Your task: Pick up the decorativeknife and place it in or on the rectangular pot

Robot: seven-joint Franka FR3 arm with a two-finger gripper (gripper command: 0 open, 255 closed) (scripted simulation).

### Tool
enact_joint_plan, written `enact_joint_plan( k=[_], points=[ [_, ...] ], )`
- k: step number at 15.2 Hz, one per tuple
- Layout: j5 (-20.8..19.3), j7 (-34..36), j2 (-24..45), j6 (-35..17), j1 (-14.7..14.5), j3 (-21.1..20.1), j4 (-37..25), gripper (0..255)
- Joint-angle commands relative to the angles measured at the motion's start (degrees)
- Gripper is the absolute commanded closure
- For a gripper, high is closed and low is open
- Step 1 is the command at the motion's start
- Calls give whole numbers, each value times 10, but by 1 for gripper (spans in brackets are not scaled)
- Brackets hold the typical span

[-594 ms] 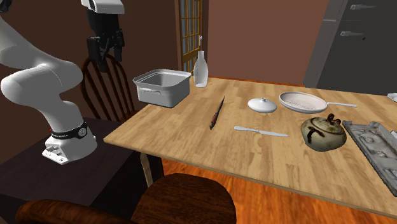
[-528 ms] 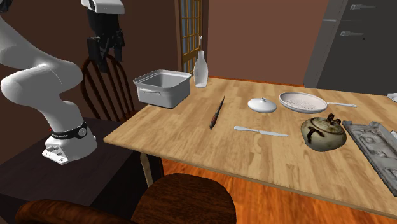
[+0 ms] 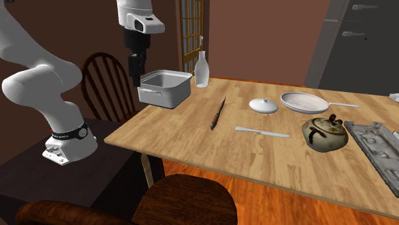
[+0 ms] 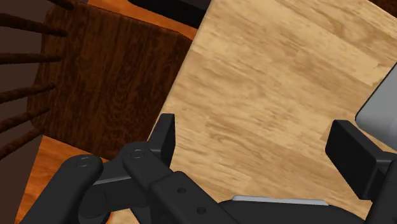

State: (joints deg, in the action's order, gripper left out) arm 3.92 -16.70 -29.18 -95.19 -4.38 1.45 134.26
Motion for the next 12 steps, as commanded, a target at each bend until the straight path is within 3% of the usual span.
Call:
enact_joint_plan(
  k=[1, 12],
  points=[
    [-4, -30, 41, -29, -10, 0, -15, 0],
    [-17, -154, 257, -149, -60, -30, -130, 0]
  ],
)
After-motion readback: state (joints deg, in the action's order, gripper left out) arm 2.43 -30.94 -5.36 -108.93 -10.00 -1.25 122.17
